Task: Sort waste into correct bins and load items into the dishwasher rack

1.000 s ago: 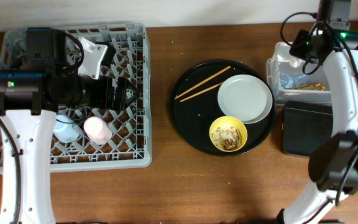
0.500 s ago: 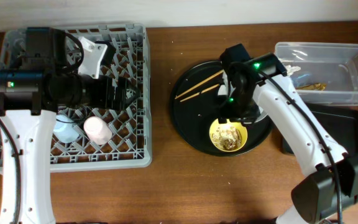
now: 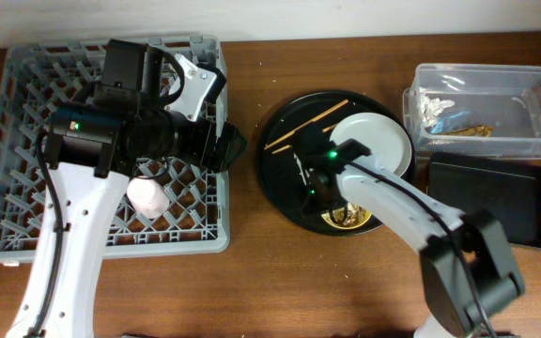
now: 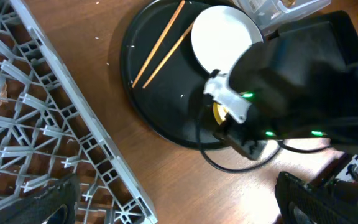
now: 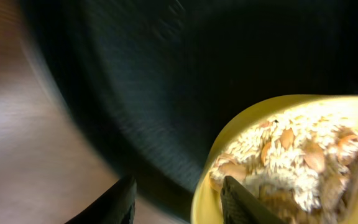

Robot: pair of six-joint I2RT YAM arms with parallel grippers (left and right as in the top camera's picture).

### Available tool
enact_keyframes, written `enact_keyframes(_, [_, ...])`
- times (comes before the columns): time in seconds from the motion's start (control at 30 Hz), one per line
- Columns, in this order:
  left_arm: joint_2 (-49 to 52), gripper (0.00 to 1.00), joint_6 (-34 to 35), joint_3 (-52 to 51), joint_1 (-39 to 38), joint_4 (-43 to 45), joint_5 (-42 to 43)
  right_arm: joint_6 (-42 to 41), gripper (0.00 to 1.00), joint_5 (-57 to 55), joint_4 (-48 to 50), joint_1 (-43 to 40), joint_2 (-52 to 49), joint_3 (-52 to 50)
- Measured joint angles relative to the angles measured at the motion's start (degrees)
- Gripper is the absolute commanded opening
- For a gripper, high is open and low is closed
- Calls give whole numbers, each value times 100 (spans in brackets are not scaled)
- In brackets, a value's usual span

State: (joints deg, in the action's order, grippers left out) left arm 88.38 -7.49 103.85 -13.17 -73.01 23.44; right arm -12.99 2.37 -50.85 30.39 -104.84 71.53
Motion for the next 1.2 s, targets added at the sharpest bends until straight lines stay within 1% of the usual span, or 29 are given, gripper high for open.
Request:
enact_keyframes(0.03, [2, 99, 0, 0, 0, -2, -17, -63, 4, -109, 81, -17, -317, -26])
enact_keyframes(0.1, [2, 99, 0, 0, 0, 0, -39, -190, 4, -212, -37, -96, -356, -44])
enact_keyframes(0.17, [2, 99, 0, 0, 0, -2, -39, -201, 4, -66, -273, -304, -109, 17])
enact_keyframes(0.23, [2, 99, 0, 0, 0, -4, -39, -205, 4, 483, -332, -780, 450, 103])
enact_keyframes(0.27, [2, 99, 0, 0, 0, 0, -46, -186, 4, 964, -356, -1556, 1134, 208])
enact_keyframes(0.3, [2, 99, 0, 0, 0, -2, -57, -87, 4, 1554, -367, -2369, 1615, 297])
enact_keyframes(0.33, [0, 99, 0, 0, 0, -2, -61, 131, 4, 2334, -417, -3182, 1818, 321])
enact_keyframes(0.37, [2, 99, 0, 0, 0, -7, -61, 240, 4, 2758, -461, -3611, 1814, 323])
enact_keyframes(0.4, [2, 99, 0, 0, 0, -4, -72, 522, 4, 3464, -459, -4476, 1733, 310])
enact_keyframes(0.43, [2, 99, 0, 0, 0, 0, -98, 798, 4, 4011, -448, -5160, 1613, 225])
enact_keyframes(0.47, [0, 99, 0, 0, 0, 0, -101, 1078, 4, 4524, -326, -5663, 1462, 11])
enact_keyframes(0.5, [2, 99, 0, 0, 0, 2, -103, 1226, 4, 4769, -201, -5989, 1305, -181])
enact_keyframes(0.57, [2, 99, 0, 0, 0, 9, -103, 1526, 4, 5584, 870, -6756, 822, -846])
enact_keyframes(0.6, [2, 99, 0, 0, 0, 0, -103, 1703, 4, 6057, 1141, -6924, 616, -1047])
enact_keyframes(0.63, [2, 99, 0, 0, 0, 0, -101, 2111, 4, 6852, 1226, -7007, 535, -1180])
enact_keyframes(0.7, [0, 99, 0, 0, 0, -4, -103, 2645, 4, 7897, 1215, -7106, 522, -1252])
enact_keyframes(0.8, [0, 99, 0, 0, 0, -4, -103, 2846, 4, 8297, 1137, -7112, 522, -1252])
enact_keyframes(0.93, [2, 99, 0, 0, 0, -4, -103, 2905, 4, 8360, 1189, -7114, 522, -1252])
enact_keyframes(1.0, [2, 99, 0, 0, 0, -2, -103, 2704, 4, 8124, 1399, -7114, 522, -1257])
enact_keyframes(1.03, [0, 99, 0, 0, 0, -9, -103, 2223, 4, 7871, 1690, -7114, 522, -1261])
enact_keyframes(1.07, [2, 100, 0, -2, 0, -24, -103, 1725, 4, 7375, 1832, -7112, 522, -1261])
enact_keyframes(1.1, [2, 99, 0, -4, 0, -55, -103, 1416, 4, 7167, 1816, -7114, 522, -1263])
enact_keyframes(1.2, [2, 99, 0, -4, 0, -146, -103, 1119, 4, 6992, 1893, -7090, 522, -1261])
